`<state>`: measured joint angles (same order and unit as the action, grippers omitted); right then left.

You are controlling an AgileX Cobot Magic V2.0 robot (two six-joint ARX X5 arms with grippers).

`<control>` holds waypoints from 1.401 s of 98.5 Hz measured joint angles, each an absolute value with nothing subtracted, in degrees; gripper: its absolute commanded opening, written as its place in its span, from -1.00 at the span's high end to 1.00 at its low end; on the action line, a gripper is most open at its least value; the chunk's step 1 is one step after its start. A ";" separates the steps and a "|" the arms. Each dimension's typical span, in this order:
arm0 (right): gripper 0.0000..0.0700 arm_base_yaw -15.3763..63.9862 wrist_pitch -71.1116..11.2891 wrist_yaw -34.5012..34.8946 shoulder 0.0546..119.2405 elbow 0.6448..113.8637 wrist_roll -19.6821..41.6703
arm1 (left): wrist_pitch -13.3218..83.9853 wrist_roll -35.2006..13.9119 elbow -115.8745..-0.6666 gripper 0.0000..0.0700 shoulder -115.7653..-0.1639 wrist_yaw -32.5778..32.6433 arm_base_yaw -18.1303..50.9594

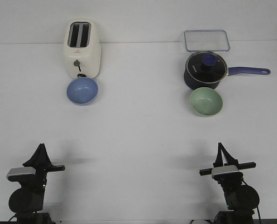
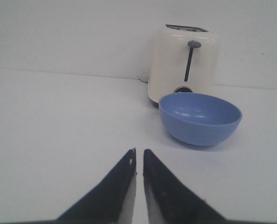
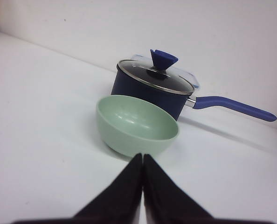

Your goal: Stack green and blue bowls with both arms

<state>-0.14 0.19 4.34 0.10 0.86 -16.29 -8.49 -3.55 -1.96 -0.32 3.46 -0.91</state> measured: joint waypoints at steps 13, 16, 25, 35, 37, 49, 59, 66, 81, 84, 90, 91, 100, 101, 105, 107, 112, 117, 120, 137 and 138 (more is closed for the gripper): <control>1.00 -0.14 0.19 4.34 0.10 0.86 -16.29 | -8.49 -3.55 -1.96 0.96 -0.32 3.49 -0.91; 1.00 -0.14 0.19 4.34 0.10 0.86 -16.29 | -8.49 -3.55 -1.96 0.96 -0.32 3.46 -0.91; 1.00 -0.14 0.19 4.34 0.10 0.86 -16.29 | -8.49 -3.55 -1.96 0.96 -0.32 3.49 -0.91; 1.00 -0.14 0.19 4.34 0.10 0.86 -16.29 | -8.49 -3.55 -1.96 0.96 -0.32 3.49 -0.91; 1.00 -0.14 0.19 4.34 0.10 0.86 -16.29 | -8.49 -3.55 -1.96 0.96 -0.32 3.49 -0.91; 1.00 -0.14 0.19 4.34 0.10 0.86 -16.29 | -8.49 -3.55 -1.96 0.96 -0.32 3.46 -0.91; 1.00 -0.14 0.19 4.34 0.10 0.86 -16.29 | -8.49 -3.55 -1.96 0.96 -0.32 3.46 -0.91; 1.00 -0.14 0.19 4.34 0.10 0.86 -16.29 | -8.49 -3.55 -1.96 0.96 -0.32 3.49 -0.91; 1.00 -0.14 0.19 4.34 0.10 0.86 -16.29 | -8.49 -3.55 -1.96 0.96 -0.32 3.49 -0.91; 1.00 -0.14 0.19 4.34 0.10 0.86 -16.27 | -8.49 -3.55 -1.96 0.96 -0.32 3.46 -0.91; 1.00 -0.14 0.19 4.43 0.10 0.86 -16.03 | -8.49 -3.55 -1.96 0.96 -0.32 3.46 -0.91; 1.00 -0.14 0.21 4.45 0.10 0.86 -15.97 | -8.49 -3.55 -1.96 0.96 -0.32 3.46 -0.91; 1.00 -0.14 0.36 4.49 0.10 0.86 -14.28 | -8.49 -3.55 -1.96 0.96 -0.32 3.46 -0.91; 1.00 -0.14 0.40 4.49 0.10 0.86 -13.91 | -8.49 -3.55 -1.96 0.96 -0.32 3.46 -0.91; 1.00 -0.14 0.47 4.49 0.10 0.86 -12.01 | -8.49 -3.55 -1.96 0.96 -0.32 3.46 -0.91; 1.00 -0.14 0.49 4.49 0.10 0.86 -10.98 | -8.49 -3.55 -1.96 0.96 -0.32 3.46 -0.91; 1.00 -0.14 0.58 4.47 0.10 0.86 -7.68 | -8.49 -3.55 -1.96 0.96 -0.32 3.46 -0.91; 1.00 -0.14 0.89 4.16 0.10 0.86 -3.75 | -8.49 -3.55 -1.96 0.96 -0.32 3.46 -0.91; 1.00 -0.14 1.17 3.46 0.10 0.86 -1.04 | -8.49 -3.55 -1.96 0.96 -0.32 3.46 -0.91; 1.00 -0.14 -2.28 1.32 0.64 3.18 13.39 | -8.49 -3.55 -1.96 0.96 -0.32 3.49 -0.91; 1.00 -0.14 -2.55 1.23 0.84 3.55 13.96 | -8.49 -3.55 -1.96 0.96 -0.32 3.49 -0.91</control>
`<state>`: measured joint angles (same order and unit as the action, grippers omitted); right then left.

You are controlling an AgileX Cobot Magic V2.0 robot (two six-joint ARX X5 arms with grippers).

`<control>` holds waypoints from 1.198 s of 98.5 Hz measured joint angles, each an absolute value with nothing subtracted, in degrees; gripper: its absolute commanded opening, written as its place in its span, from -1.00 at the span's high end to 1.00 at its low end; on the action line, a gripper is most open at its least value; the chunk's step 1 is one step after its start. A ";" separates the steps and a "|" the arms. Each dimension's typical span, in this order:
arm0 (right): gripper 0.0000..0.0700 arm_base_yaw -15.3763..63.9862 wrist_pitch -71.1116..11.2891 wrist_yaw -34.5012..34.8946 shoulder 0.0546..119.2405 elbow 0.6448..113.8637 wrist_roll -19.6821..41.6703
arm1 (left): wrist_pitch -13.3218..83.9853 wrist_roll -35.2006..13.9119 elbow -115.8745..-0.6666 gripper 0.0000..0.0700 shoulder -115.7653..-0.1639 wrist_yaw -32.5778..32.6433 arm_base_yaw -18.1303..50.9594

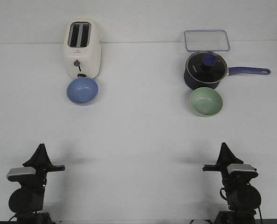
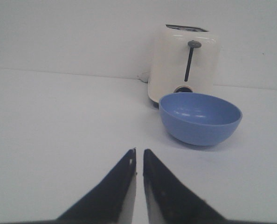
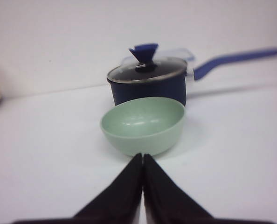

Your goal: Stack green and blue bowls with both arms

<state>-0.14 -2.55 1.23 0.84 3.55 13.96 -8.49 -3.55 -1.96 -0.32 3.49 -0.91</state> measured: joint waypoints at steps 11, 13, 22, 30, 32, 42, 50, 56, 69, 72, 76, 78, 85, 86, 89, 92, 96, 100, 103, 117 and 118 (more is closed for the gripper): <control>1.00 -0.43 -4.23 1.02 4.93 9.26 18.85 | -8.49 -3.55 -1.96 0.96 -0.32 3.49 -0.91; 1.00 -0.45 -4.62 0.78 6.00 10.52 19.49 | -8.49 -3.55 -1.96 0.96 -0.32 3.46 -0.91; 1.00 -0.45 -7.38 -0.27 12.45 16.56 21.08 | -8.49 -3.55 -1.96 0.96 -0.32 3.46 -0.91; 1.00 -0.86 -11.00 -0.27 19.66 22.39 21.47 | -8.49 -3.55 -1.96 0.96 -0.32 3.46 -0.91; 0.97 -0.99 -11.90 -0.25 21.63 23.94 21.47 | -8.49 -3.55 -1.96 0.96 -0.32 3.46 -0.91; 0.48 -1.76 -15.99 0.58 31.51 31.77 21.21 | -8.49 -3.55 -1.96 0.96 -0.32 3.49 -0.91; -0.15 -2.26 -18.52 1.50 39.64 37.87 19.94 | -8.49 -3.55 -1.96 0.96 -0.32 3.49 -0.91; -0.49 -2.33 -19.86 1.52 45.58 42.02 18.59 | -8.49 -3.55 -1.96 0.96 -0.32 3.49 -0.91; -0.58 -2.85 -20.78 1.54 58.08 49.32 15.75 | -8.49 -3.55 -1.96 0.96 -0.32 3.49 -0.91; -0.58 -3.05 -20.78 1.58 60.69 50.81 15.18 | -8.49 -3.55 -1.96 0.96 -0.32 3.46 -0.91; -0.58 -3.31 -20.78 1.67 64.16 52.77 14.63 | -8.49 -3.55 -1.96 0.96 -0.32 3.46 -0.91; -0.58 -3.49 -20.75 1.67 65.87 53.74 14.26 | -8.49 -3.55 -1.96 0.96 -0.32 3.49 -0.91; -0.58 -4.12 -20.53 1.69 71.70 56.77 13.45 | -8.49 -3.55 -1.96 0.96 -0.32 3.49 -0.91; -0.58 -4.25 -20.51 1.69 72.49 57.21 13.39 | -8.49 -3.55 -1.96 0.96 -0.32 3.46 -0.91; -0.58 -4.60 -20.51 1.69 74.96 58.43 13.23 | -8.49 -3.55 -1.96 0.96 -0.32 3.49 -0.91; -0.58 -4.95 -20.49 1.69 77.36 59.59 13.04 | -8.49 -3.55 -1.96 0.96 -0.32 3.46 -0.91; -0.58 -5.43 -20.49 1.69 80.60 61.14 12.80 | -8.49 -3.55 -1.96 0.96 -0.32 3.46 -0.91; -0.57 -5.89 -20.51 1.69 83.64 62.65 12.58 | -8.49 -3.55 -1.96 0.96 -0.32 3.49 -0.91; -0.57 -6.26 -20.51 1.69 85.80 63.70 12.43 | -8.49 -3.55 -1.96 0.96 -0.32 3.49 -0.91; -0.54 -7.31 -20.53 2.33 94.21 68.03 12.21 | -8.49 -3.55 -1.96 0.96 -0.30 3.46 -0.91; -0.53 -7.38 -20.51 2.48 94.67 68.25 12.21 | -8.49 -3.55 -1.96 0.96 -0.32 3.49 -0.91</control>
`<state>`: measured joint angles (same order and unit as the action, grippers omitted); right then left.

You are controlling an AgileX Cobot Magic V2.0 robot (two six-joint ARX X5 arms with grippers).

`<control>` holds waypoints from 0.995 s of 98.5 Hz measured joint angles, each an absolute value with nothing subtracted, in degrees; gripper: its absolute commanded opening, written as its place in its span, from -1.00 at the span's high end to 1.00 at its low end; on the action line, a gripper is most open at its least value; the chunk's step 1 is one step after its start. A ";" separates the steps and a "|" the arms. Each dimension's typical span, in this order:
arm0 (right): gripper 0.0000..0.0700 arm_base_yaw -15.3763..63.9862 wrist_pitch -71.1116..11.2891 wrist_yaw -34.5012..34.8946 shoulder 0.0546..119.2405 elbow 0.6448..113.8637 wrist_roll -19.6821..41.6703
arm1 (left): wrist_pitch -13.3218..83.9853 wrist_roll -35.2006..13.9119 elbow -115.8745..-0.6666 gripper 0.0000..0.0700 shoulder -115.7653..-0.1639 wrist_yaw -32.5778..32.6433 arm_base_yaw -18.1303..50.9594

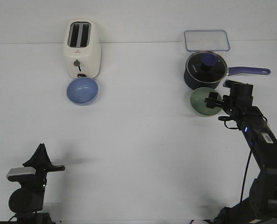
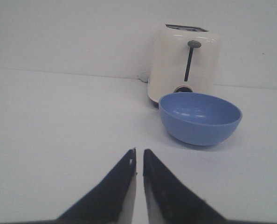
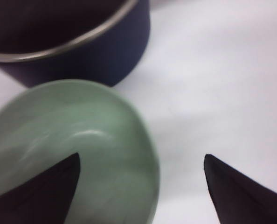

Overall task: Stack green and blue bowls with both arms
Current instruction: 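Reach the right gripper to the pale green bowl's rim and grasp it, then drag the green bowl toward the robot and table center with the right gripper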

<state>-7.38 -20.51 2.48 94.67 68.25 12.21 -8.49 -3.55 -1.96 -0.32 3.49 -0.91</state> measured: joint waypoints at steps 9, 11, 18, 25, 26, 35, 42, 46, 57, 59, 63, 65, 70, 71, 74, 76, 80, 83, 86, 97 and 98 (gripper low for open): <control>-0.05 -7.84 -20.73 3.14 98.10 69.98 12.21 | -8.49 -3.55 -1.96 0.96 -0.32 3.49 -0.91; 0.10 -7.86 -20.84 3.25 98.61 70.28 12.21 | -8.49 -3.55 -1.96 0.96 -0.32 3.49 -0.91; 0.55 -7.88 -21.43 4.05 99.96 71.09 12.19 | -8.49 -3.55 -1.96 0.96 -0.32 3.49 -0.91; 0.92 -7.88 -21.65 4.93 100.29 71.22 11.94 | -8.49 -3.55 -1.96 0.96 -0.32 3.46 -0.91; 0.97 -7.88 -21.69 4.95 100.29 71.22 11.90 | -8.49 -3.55 -1.96 0.96 -0.32 3.49 -0.91; 1.00 -7.88 -21.67 4.97 100.29 71.29 11.33 | -8.49 -3.55 -1.96 0.96 -0.32 3.49 -0.91; 1.00 -7.90 -22.57 5.30 100.29 71.53 10.92 | -8.49 -3.55 -1.96 0.96 -0.32 3.46 -0.91; 1.00 -7.99 -23.16 5.63 100.20 71.70 10.85 | -8.49 -3.55 -1.96 0.96 -0.32 3.46 -0.91; 1.00 -8.27 -25.19 7.01 98.91 71.77 10.72 | -8.49 -3.55 -1.96 0.96 -0.32 3.49 -0.91; 1.00 -8.27 -25.80 7.29 98.37 71.77 10.70 | -8.49 -3.55 -1.96 0.96 -0.32 3.49 -0.91; 1.00 -8.27 -26.89 7.62 96.90 71.75 10.63 | -8.49 -3.55 -1.96 0.96 -0.32 3.46 -0.91; 1.00 -8.27 -27.29 7.92 95.96 71.75 10.61 | -8.49 -3.55 -1.96 0.96 -0.32 3.49 -0.91; 1.00 -8.32 -28.01 9.45 93.12 71.75 10.59 | -8.49 -3.55 -1.96 0.96 -0.32 3.49 -0.91; 1.00 -8.34 -28.14 9.80 92.47 71.75 10.59 | -8.49 -3.55 -1.96 0.96 -0.32 3.46 -0.91; 1.00 -8.36 -28.69 10.98 90.43 71.75 10.59 | -8.49 -3.55 -1.96 0.96 -0.32 3.46 -0.91; 1.00 -8.36 -29.23 11.97 89.08 71.77 10.59 | -8.51 -3.55 -1.96 0.96 -0.32 3.46 -0.91; 1.00 -8.25 -30.59 13.89 86.35 71.85 10.59 | -8.49 -3.55 -1.96 0.96 -0.32 3.46 -0.91; 1.00 -8.03 -31.81 15.31 84.55 72.03 10.59 | -8.49 -3.55 -1.96 0.96 -0.32 3.49 -0.91; 1.00 -7.55 -33.15 16.23 82.91 72.18 10.59 | -8.51 -3.55 -1.96 0.96 -0.32 3.46 -0.91; 1.00 -4.16 -37.36 16.62 78.48 71.81 10.50 | -8.51 -3.55 -1.96 0.96 -0.32 3.49 -0.91; 1.00 -3.77 -37.52 16.67 78.11 71.57 10.48 | -8.51 -3.55 -1.96 0.96 -0.32 3.46 -0.91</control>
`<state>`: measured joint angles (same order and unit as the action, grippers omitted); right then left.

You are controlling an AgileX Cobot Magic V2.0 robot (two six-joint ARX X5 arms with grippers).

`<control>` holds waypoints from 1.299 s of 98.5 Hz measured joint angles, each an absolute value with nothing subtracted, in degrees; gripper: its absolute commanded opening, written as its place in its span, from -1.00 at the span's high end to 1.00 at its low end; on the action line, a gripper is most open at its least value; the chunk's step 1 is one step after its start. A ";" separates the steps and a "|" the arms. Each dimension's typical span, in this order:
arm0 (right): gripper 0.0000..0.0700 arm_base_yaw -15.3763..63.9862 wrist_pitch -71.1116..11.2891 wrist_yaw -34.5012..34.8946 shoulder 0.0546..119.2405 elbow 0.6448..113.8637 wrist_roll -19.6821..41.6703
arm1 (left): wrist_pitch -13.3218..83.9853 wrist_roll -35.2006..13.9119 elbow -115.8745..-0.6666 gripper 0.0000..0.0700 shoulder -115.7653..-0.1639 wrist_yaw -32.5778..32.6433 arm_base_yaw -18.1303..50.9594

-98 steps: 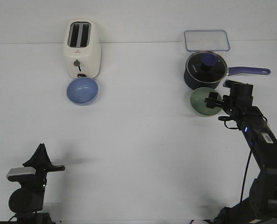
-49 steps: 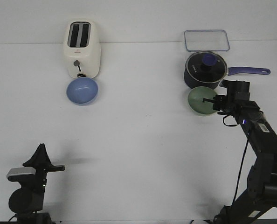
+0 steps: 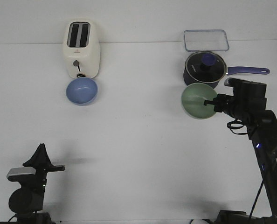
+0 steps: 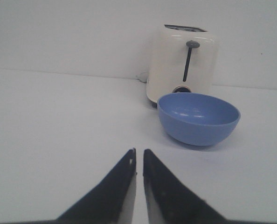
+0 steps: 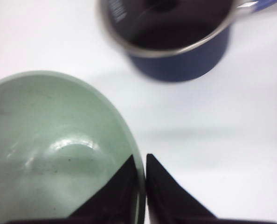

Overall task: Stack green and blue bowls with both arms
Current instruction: 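Drag the green bowl toward the robot and table center with the right gripper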

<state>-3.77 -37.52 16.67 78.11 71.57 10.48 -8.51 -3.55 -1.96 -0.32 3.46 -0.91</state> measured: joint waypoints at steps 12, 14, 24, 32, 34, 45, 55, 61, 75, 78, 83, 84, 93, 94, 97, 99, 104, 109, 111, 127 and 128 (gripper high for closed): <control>1.00 1.69 -37.52 16.75 73.63 66.37 10.48 | -8.51 -3.57 -1.96 0.96 -0.32 3.46 -0.91; 1.00 2.74 -37.54 16.75 72.88 65.23 10.48 | -8.51 -3.57 -1.96 0.96 -0.32 3.46 -0.91; 1.00 8.27 -37.34 16.78 69.60 60.20 10.98 | -8.51 -4.21 -1.96 0.96 -0.32 3.49 -0.91; 1.00 12.75 -36.10 16.82 68.25 57.12 12.19 | -8.51 -5.91 -1.96 0.96 -0.32 3.46 -0.91; 1.00 13.85 -35.62 16.80 68.18 56.45 12.47 | -8.49 -6.48 -1.96 0.96 -0.32 3.46 -0.91; 1.00 19.90 -33.34 16.03 68.16 52.93 14.44 | -8.51 -9.26 -1.96 0.96 -0.32 3.49 -0.91; 1.00 25.19 -29.58 13.82 68.18 49.76 16.21 | -8.51 -12.03 -1.96 0.96 -0.32 3.46 -0.91; 1.00 28.05 -27.75 11.90 68.18 48.27 17.02 | -8.51 -13.85 -1.96 0.96 -0.32 3.46 -0.91; 1.00 32.51 -26.30 8.69 68.18 45.32 18.09 | -8.54 -17.61 -1.96 0.96 -0.30 3.46 -0.91; 1.00 32.97 -26.17 8.25 68.18 44.77 18.22 | -8.51 -18.28 -1.96 0.97 -0.32 3.46 -0.91; 1.00 33.52 -25.34 7.70 68.18 43.81 18.39 | -8.54 -19.66 -1.96 0.97 -0.32 3.46 -0.91; 1.00 33.61 -25.17 7.66 68.18 43.64 18.41 | -8.54 -19.94 -1.96 0.97 -0.32 3.49 -0.91; 1.00 33.85 -24.34 7.46 68.38 42.17 18.50 | -8.51 -22.92 -1.96 0.97 -0.32 3.46 -0.91; 1.00 33.87 -24.25 7.49 68.40 42.00 18.50 | -8.51 -23.31 -1.96 0.97 -0.32 3.46 -0.91; 1.00 33.93 -23.92 7.46 68.64 41.58 18.50 | -8.54 -24.36 -1.96 0.97 -0.32 3.46 -0.91; 0.99 33.93 -23.79 7.46 68.82 41.39 18.48 | -8.54 -25.15 -1.96 0.97 -0.32 3.46 -0.91; 0.98 33.93 -23.64 7.42 69.43 41.06 18.44 | -8.51 -27.03 -1.96 0.97 -0.32 3.46 -0.91; 0.93 33.98 -23.62 7.42 70.02 40.97 18.24 | -8.51 -28.73 -1.98 0.97 -0.32 3.46 -0.91; 0.87 34.00 -23.59 7.44 70.24 40.97 18.22 | -8.51 -29.41 -1.98 0.97 -0.32 3.46 -0.91; -0.02 34.02 -23.24 7.49 71.35 40.99 17.85 | -8.49 -32.69 -2.00 0.97 -0.32 2.76 -0.91; -0.04 34.02 -23.24 7.49 71.35 40.97 17.85 | -8.49 -32.80 -2.00 0.97 -0.32 2.63 -0.91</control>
